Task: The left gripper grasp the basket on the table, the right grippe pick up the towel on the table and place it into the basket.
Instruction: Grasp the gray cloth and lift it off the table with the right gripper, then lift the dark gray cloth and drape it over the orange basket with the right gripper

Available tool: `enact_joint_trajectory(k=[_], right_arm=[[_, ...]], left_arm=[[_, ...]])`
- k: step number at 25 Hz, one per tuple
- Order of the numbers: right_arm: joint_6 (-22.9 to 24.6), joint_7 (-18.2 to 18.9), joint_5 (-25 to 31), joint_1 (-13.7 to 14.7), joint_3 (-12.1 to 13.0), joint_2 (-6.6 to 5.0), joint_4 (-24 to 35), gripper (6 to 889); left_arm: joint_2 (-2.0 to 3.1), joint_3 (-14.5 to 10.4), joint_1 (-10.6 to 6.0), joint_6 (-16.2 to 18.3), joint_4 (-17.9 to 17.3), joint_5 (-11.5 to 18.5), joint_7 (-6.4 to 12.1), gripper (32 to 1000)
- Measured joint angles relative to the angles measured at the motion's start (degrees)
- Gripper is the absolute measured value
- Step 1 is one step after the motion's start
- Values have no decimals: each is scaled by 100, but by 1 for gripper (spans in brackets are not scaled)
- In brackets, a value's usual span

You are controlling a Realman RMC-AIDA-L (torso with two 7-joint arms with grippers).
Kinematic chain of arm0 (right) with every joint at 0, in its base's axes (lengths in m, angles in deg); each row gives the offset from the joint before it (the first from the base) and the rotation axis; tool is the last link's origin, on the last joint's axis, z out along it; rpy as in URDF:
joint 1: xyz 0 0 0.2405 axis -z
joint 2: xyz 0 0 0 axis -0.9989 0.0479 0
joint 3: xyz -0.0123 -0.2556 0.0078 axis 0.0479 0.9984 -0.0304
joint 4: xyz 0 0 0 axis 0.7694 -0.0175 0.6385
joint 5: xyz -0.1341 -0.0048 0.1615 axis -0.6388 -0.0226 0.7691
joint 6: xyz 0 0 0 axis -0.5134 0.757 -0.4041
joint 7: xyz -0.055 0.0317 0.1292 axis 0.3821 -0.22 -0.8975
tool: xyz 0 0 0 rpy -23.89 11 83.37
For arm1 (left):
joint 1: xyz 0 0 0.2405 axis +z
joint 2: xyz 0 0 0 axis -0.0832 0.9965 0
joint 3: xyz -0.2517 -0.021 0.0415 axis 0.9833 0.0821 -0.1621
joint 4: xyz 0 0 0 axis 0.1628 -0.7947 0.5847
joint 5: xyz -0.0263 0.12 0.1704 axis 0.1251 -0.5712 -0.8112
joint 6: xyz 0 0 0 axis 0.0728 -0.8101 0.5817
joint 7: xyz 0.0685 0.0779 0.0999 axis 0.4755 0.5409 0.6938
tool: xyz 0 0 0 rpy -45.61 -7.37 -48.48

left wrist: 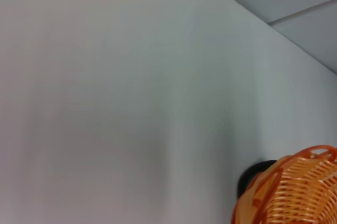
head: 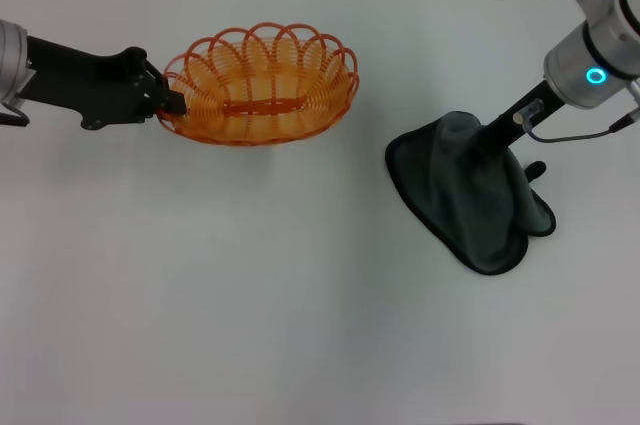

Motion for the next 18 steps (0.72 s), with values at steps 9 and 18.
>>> enact_joint_trajectory(k=[9,18], right_arm=[[-861,35,335,194,-237,-43,898,117],[-2327,-1,1386,310,-294,-317,1975,116]], left_arm=[[7,0,50,42,13,1,0,81],[28,0,127,92,57,-27,5,82]])
